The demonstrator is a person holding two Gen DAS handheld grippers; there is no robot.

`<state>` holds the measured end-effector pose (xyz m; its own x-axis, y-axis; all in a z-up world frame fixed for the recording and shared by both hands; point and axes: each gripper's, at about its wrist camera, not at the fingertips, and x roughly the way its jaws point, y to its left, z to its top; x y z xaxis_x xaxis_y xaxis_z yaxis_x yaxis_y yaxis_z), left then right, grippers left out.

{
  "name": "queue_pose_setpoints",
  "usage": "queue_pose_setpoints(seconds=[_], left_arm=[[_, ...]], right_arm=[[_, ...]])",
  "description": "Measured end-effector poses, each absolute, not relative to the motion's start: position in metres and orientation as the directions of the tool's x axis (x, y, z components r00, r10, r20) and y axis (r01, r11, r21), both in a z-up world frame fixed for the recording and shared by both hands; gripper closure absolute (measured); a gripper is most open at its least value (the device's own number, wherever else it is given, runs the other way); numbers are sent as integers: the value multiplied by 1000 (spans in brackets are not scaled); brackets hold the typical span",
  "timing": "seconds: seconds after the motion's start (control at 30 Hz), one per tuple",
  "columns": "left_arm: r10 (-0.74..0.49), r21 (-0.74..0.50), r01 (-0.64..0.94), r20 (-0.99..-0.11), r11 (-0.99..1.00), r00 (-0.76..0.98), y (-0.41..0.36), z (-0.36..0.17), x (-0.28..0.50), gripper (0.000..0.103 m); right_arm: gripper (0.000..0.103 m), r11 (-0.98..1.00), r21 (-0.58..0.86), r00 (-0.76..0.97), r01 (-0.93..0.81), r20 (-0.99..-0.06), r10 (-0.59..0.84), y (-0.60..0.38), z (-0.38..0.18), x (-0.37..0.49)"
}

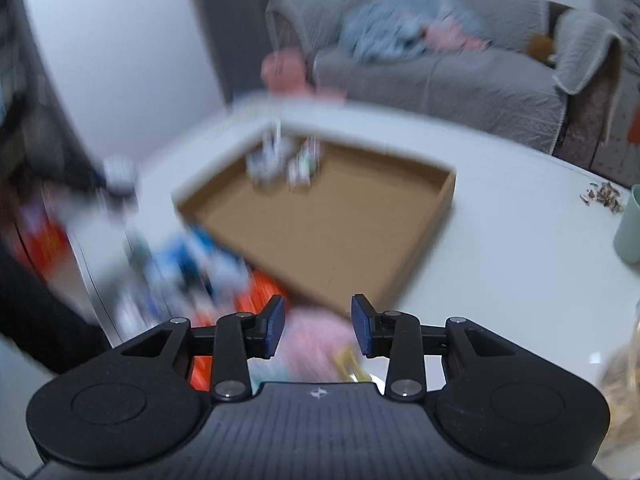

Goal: Organize objects
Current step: 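Grasp the pink pom-pom bundle with the right gripper while left holds its bundle, then place both held bundles into the tray and open both grippers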

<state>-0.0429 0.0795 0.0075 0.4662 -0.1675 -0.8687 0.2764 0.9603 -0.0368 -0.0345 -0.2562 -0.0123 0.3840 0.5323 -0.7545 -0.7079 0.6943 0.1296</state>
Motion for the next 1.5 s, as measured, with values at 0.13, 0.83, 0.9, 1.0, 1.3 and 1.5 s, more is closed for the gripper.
queue_pose_setpoints(seconds=[0.13, 0.83, 0.9, 1.0, 1.3, 1.5], left_arm=[[-177, -41, 291, -872, 956, 457, 74, 5, -44, 61], [-177, -40, 301, -878, 953, 445, 71, -1, -45, 61], [-181, -40, 303, -873, 952, 453, 71, 2, -45, 61], [-189, -29, 320, -854, 947, 484, 70, 12, -43, 61], [-189, 18, 359, -825, 933, 533, 58, 30, 18, 61], [-208, 3, 394, -847, 919, 490, 39, 1, 57, 61]], right_arm=[[61, 652, 82, 302, -754, -838, 455, -232, -39, -30], [70, 777, 315, 230, -545, -835, 500, -258, -52, -8], [69, 786, 321, 261, -528, -820, 510, -265, -44, -6], [70, 802, 322, 317, -503, -795, 518, -276, -35, 0], [69, 804, 242, 537, -544, -636, 554, -260, 31, 14], [69, 720, 235, 469, -653, -621, 628, -173, 33, 62]])
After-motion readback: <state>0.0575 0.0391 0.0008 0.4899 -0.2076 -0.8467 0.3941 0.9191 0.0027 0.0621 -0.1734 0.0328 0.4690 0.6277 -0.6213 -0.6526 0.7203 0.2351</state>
